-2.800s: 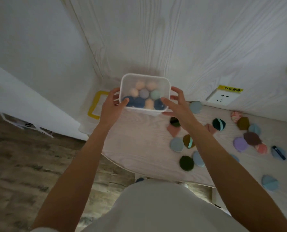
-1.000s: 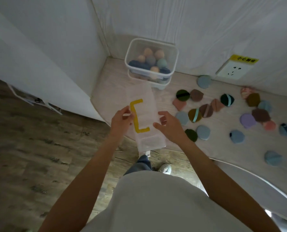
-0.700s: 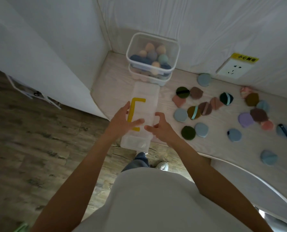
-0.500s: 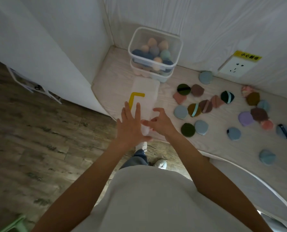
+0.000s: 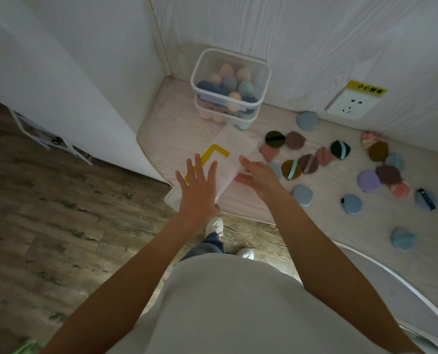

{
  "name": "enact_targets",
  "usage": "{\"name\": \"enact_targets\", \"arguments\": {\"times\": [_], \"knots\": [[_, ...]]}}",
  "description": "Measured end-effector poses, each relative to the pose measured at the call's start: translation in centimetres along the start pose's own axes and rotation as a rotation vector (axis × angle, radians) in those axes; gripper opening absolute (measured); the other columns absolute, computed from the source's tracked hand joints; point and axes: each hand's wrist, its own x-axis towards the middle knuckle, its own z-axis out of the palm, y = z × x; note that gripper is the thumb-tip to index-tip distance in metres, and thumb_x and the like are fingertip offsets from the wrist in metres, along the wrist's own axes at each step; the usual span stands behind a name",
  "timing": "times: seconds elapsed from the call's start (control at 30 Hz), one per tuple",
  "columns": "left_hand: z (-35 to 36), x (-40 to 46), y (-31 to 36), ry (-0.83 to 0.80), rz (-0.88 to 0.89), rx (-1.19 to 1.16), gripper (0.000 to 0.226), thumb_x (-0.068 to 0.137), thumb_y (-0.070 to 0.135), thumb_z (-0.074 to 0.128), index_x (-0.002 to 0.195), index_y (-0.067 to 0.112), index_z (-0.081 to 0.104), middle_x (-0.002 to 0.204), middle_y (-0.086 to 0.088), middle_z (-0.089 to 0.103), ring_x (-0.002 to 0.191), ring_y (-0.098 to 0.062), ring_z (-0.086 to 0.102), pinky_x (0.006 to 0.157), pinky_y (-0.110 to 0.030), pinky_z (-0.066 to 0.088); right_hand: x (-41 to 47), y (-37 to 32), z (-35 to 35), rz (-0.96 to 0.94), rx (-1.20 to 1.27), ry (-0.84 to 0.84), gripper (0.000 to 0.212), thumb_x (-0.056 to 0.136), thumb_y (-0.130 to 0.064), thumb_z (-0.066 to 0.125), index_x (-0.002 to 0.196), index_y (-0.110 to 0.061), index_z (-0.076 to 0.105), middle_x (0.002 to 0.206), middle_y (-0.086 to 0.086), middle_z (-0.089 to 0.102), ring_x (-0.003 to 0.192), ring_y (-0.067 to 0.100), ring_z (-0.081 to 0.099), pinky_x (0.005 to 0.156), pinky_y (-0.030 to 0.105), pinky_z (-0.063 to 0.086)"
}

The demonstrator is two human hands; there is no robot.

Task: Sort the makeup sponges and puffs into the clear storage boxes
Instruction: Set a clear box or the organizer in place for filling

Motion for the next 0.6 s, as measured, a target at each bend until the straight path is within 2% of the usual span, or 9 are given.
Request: {"name": "enact_targets", "arguments": {"times": [0.1, 0.2, 0.3, 0.33, 0.4, 0.5, 0.57, 0.6], "knots": [[-0.7, 0.1, -0.1, -0.053, 0.021, -0.118, 0.109, 0.078, 0.046, 0.063, 0.145, 0.015, -0.016, 0.151, -0.023, -0.019, 0.140, -0.041, -0.012, 0.109, -0.064, 0.002, -0.2, -0.2, 0.0, -0.012, -0.024, -0.045, 0.048, 0.081, -0.034, 0.070, 0.113, -0.003, 0.050, 0.122, 0.017, 0.056, 0.104, 0.032, 0.061, 0.067, 0.037, 0.058], [-1.8, 0.6, -0.7, -0.082, 0.039, -0.438, 0.109, 0.070, 0.035, 0.074, 0.147, 0.020, -0.002, 0.154, -0.016, -0.007, 0.141, -0.035, -0.002, 0.111, -0.060, 0.005, -0.6, -1.1, 0.3, -0.035, -0.035, -0.087, 0.049, 0.080, -0.045, 0.068, 0.110, -0.011, 0.051, 0.123, 0.014, 0.055, 0.109, 0.036, 0.056, 0.079, 0.050, 0.056], [-3.6, 1.4, -3.3, -0.120, 0.088, -0.756, 0.101, 0.070, 0.026, 0.077, 0.147, 0.020, 0.012, 0.153, -0.009, 0.010, 0.141, -0.026, 0.011, 0.113, -0.045, 0.018, -1.2, -1.6, 0.9, -0.019, -0.045, -0.075, 0.073, 0.069, -0.064, 0.066, 0.121, -0.017, 0.045, 0.127, 0.008, 0.054, 0.110, 0.033, 0.056, 0.078, 0.048, 0.056], [-4.3, 1.6, -4.6, -0.142, 0.064, -0.840, 0.096, 0.070, 0.024, 0.078, 0.146, 0.020, 0.019, 0.153, -0.006, 0.012, 0.140, -0.021, 0.013, 0.112, -0.038, 0.020, -1.3, -1.5, 0.9, -0.030, -0.064, -0.048, 0.071, 0.072, -0.063, 0.064, 0.122, -0.019, 0.039, 0.128, 0.007, 0.052, 0.109, 0.032, 0.056, 0.077, 0.046, 0.056], [-5.6, 2.1, -7.6, -0.141, -0.003, -0.932, 0.089, 0.065, 0.027, 0.079, 0.141, 0.021, 0.033, 0.146, 0.001, 0.016, 0.134, -0.017, 0.019, 0.104, -0.028, 0.028, -1.1, -1.2, 0.8, -0.086, -0.114, 0.013, 0.059, 0.082, -0.046, 0.064, 0.124, -0.025, 0.028, 0.128, 0.008, 0.048, 0.106, 0.030, 0.057, 0.072, 0.041, 0.057], [-7.1, 2.6, -11.3, -0.103, 0.003, -0.946, 0.065, 0.072, 0.012, 0.078, 0.128, 0.028, 0.048, 0.135, 0.002, 0.032, 0.123, -0.015, 0.036, 0.099, -0.027, 0.036, -0.8, -0.8, 0.4, -0.149, -0.155, 0.011, 0.076, 0.088, -0.010, 0.061, 0.142, -0.029, 0.011, 0.118, 0.006, 0.044, 0.091, 0.027, 0.059, 0.057, 0.031, 0.054], [-7.5, 3.0, -13.0, -0.087, -0.023, -0.955, 0.053, 0.078, 0.008, 0.071, 0.122, 0.031, 0.052, 0.129, 0.005, 0.043, 0.112, -0.013, 0.047, 0.091, -0.026, 0.039, -0.8, -0.7, 0.4, -0.185, -0.219, -0.029, 0.082, 0.088, 0.001, 0.056, 0.145, -0.031, 0.007, 0.103, -0.001, 0.044, 0.078, 0.019, 0.057, 0.051, 0.026, 0.054], [-7.4, 3.3, -13.6, -0.079, -0.060, -0.974, 0.048, 0.080, 0.009, 0.068, 0.121, 0.030, 0.053, 0.127, 0.006, 0.047, 0.108, -0.012, 0.050, 0.088, -0.025, 0.040, -0.8, -0.8, 0.3, -0.191, -0.254, -0.047, 0.083, 0.087, 0.002, 0.056, 0.146, -0.032, 0.008, 0.103, -0.001, 0.043, 0.075, 0.016, 0.057, 0.052, 0.025, 0.055]]}}
